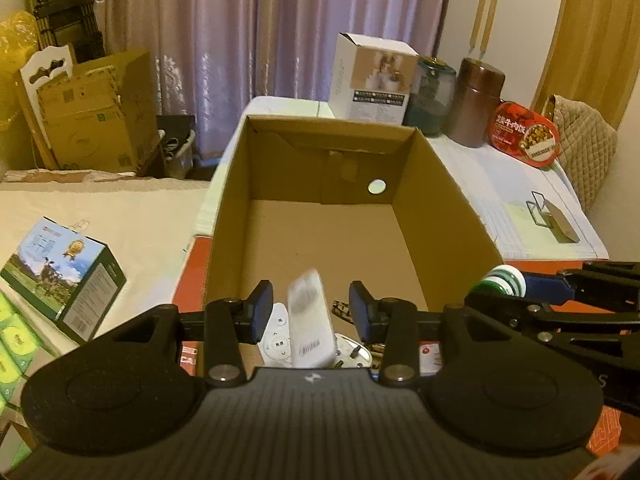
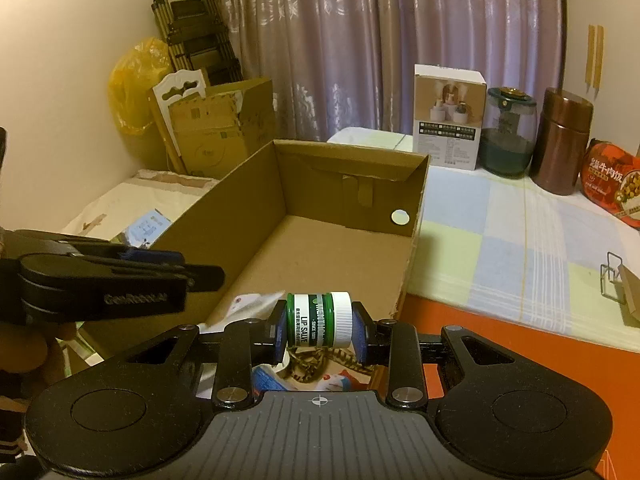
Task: Organize rigid objects
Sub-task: 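Open the left gripper to drop the remote into the box, then open the right gripper to drop the pill bottle into the box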
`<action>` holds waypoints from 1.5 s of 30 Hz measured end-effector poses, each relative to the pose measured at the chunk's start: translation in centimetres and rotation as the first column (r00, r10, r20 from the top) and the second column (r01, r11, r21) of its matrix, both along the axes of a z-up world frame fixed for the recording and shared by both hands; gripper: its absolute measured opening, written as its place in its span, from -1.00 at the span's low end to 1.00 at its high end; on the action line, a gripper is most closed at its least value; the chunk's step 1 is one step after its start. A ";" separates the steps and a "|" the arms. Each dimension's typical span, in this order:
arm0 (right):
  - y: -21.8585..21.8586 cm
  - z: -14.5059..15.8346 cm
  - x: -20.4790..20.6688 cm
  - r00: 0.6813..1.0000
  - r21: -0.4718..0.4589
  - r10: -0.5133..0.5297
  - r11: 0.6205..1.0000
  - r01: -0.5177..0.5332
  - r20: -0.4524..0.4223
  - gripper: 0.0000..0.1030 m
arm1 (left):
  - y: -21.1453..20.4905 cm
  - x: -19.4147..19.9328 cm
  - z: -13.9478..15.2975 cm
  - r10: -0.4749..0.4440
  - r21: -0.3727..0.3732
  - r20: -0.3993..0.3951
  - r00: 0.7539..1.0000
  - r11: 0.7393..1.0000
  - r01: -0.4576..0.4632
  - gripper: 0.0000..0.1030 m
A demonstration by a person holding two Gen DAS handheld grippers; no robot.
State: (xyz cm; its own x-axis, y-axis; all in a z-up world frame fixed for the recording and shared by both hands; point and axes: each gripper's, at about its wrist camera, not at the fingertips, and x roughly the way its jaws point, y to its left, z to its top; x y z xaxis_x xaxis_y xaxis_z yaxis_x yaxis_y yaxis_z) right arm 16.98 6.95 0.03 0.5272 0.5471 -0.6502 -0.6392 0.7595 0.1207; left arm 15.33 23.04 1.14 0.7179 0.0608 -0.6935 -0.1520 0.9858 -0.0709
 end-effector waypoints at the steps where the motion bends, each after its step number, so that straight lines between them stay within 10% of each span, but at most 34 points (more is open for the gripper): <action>1: 0.0 0.1 0.1 1.000 0.001 0.000 1.000 0.000 0.000 -0.45 | 0.0 -0.2 0.2 0.003 0.008 0.003 1.000 1.000 -0.003 -0.30; 38: 0.3 0.5 -0.3 1.000 0.063 0.005 0.998 -0.005 -0.006 -0.43 | -0.3 -1.7 1.8 0.009 0.019 0.013 1.000 1.000 -0.009 -0.30; 45: -2.4 2.2 -0.6 0.997 0.160 -0.069 0.985 0.065 0.023 -0.03 | -0.2 -2.4 2.6 0.022 0.024 0.041 0.999 0.999 -0.023 -0.30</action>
State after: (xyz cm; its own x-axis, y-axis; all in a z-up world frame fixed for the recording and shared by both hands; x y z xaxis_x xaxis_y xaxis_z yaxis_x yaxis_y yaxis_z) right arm 16.39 4.56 2.27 0.5828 0.6051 -0.5423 -0.5925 0.7732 0.2261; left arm 12.92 22.84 3.78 0.7437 0.0938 -0.6619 -0.1719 0.9837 -0.0538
